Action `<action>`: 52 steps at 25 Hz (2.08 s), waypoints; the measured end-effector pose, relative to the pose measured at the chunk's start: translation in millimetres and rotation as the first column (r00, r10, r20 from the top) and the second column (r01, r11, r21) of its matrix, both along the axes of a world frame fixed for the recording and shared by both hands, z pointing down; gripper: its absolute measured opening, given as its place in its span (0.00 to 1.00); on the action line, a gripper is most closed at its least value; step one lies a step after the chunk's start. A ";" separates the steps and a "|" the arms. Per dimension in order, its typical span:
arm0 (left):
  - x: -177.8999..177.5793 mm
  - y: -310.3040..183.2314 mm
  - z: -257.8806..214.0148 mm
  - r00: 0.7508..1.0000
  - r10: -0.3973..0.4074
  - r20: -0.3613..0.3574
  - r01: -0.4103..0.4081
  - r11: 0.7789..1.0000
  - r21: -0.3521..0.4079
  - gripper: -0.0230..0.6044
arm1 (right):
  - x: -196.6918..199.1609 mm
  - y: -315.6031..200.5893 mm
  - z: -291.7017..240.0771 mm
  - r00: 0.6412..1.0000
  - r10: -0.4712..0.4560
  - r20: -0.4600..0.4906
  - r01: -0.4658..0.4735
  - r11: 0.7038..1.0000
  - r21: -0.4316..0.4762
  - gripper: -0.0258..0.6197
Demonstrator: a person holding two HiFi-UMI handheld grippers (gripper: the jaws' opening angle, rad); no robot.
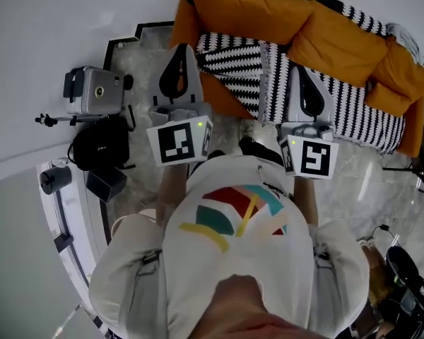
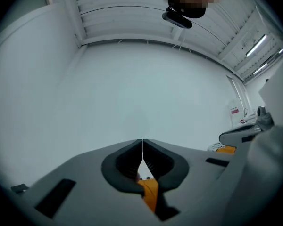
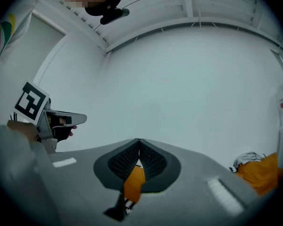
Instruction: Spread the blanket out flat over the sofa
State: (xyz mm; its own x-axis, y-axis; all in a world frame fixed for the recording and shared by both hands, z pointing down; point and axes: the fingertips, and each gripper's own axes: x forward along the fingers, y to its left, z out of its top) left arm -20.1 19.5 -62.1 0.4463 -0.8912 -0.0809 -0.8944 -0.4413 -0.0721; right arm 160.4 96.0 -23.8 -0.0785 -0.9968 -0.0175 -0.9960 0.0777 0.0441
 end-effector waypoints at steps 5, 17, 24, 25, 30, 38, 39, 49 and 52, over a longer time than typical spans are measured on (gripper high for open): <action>20.9 -32.5 -3.6 1.000 0.000 -0.017 0.000 1.000 -0.007 0.06 | 10.1 -45.2 -1.6 0.999 -0.033 -0.006 0.033 0.999 -0.001 0.05; 44.6 -89.0 -26.9 0.991 0.105 -0.078 -0.103 0.994 0.024 0.06 | 16.3 -81.1 -21.2 0.998 0.050 -0.025 -0.049 0.998 0.027 0.05; 36.9 -108.0 -28.1 0.983 0.122 -0.140 -0.121 0.993 0.014 0.06 | 13.2 -101.5 -20.6 0.998 0.060 -0.026 -0.059 0.998 0.026 0.05; 36.6 -110.8 -26.4 0.985 0.123 -0.124 -0.122 0.992 0.018 0.06 | 11.4 -105.1 -18.3 0.998 0.054 -0.028 -0.054 0.998 0.021 0.05; 39.6 -129.8 0.6 0.988 0.122 -0.099 -0.122 0.992 0.007 0.06 | 6.2 -128.2 -2.8 1.000 0.007 -0.028 -0.006 1.000 0.007 0.05; 39.2 -176.2 97.9 0.984 0.051 -0.172 -0.067 0.994 -0.090 0.06 | 0.6 -173.9 53.3 0.998 -0.066 -0.001 0.066 0.998 -0.003 0.05; 39.8 -177.1 110.7 0.985 0.051 -0.167 -0.067 0.993 -0.096 0.06 | -1.3 -176.7 63.3 0.997 -0.076 -0.008 0.076 0.997 -0.013 0.05; 55.0 -190.0 216.1 0.986 0.064 -0.152 -0.078 0.993 -0.088 0.06 | 12.0 -200.6 190.7 0.992 -0.085 0.094 0.092 0.993 -0.076 0.05; 63.1 -186.6 253.8 0.986 0.071 -0.150 -0.089 0.989 -0.114 0.06 | 14.4 -201.6 226.1 0.994 -0.082 0.071 0.089 0.991 -0.101 0.05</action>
